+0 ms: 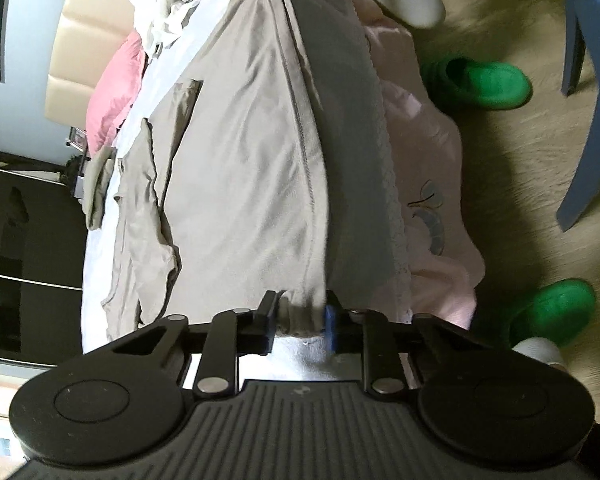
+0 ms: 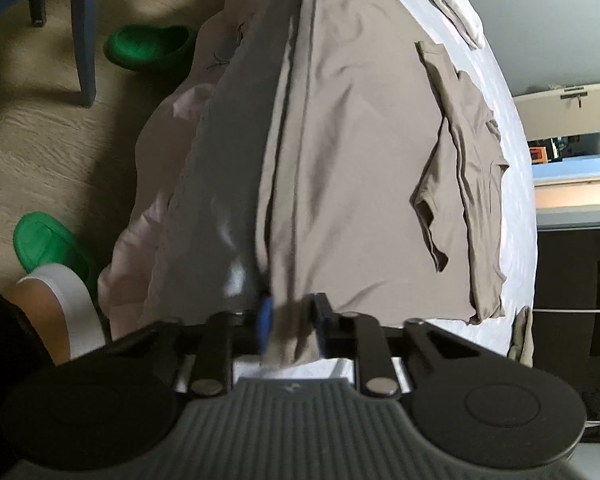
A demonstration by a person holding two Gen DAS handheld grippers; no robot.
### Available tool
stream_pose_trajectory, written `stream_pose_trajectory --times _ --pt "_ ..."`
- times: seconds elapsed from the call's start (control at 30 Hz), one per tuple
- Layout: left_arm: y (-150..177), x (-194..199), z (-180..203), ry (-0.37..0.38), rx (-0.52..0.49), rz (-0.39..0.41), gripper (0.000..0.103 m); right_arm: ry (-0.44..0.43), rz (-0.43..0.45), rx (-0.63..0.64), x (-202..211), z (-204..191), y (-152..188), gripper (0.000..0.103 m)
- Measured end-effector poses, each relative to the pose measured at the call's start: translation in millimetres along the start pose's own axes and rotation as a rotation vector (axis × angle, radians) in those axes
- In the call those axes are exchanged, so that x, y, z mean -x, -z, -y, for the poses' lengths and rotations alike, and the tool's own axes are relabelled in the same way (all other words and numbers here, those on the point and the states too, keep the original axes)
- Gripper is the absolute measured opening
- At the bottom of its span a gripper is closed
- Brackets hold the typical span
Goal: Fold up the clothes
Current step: 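Close both grippers on the beige shirt, one at the hem, one at the collar, then lift the held shirt edge and fold it lengthwise over with both grippers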
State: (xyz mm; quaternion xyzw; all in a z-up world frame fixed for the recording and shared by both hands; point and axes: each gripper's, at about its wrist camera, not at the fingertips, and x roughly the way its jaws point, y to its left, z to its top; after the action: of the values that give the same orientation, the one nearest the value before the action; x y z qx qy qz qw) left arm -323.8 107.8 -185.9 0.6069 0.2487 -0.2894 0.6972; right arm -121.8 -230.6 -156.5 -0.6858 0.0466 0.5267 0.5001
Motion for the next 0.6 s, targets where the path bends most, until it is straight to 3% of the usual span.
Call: stream_pose_trajectory --times 0.03,0.17,0.37,0.6 --pt "0.4 2.0 -1.6 0.004 0.004 0.004 0.015 0.003 0.001 -0.003 0.5 0.9 0.1 0.012" --pt "2.4 8.7 -11.6 0.001 0.025 0.027 0.010 0.004 0.008 -0.030 4.6 7.1 0.7 0.007" --pt "5.1 15.1 -34.6 0.040 0.077 0.064 0.006 -0.035 0.020 -0.115 15.3 26.3 4.7 0.005" --pt "9.5 21.5 -72.2 0.023 0.123 0.095 0.006 0.012 0.027 -0.199 23.5 59.7 8.9 0.005"
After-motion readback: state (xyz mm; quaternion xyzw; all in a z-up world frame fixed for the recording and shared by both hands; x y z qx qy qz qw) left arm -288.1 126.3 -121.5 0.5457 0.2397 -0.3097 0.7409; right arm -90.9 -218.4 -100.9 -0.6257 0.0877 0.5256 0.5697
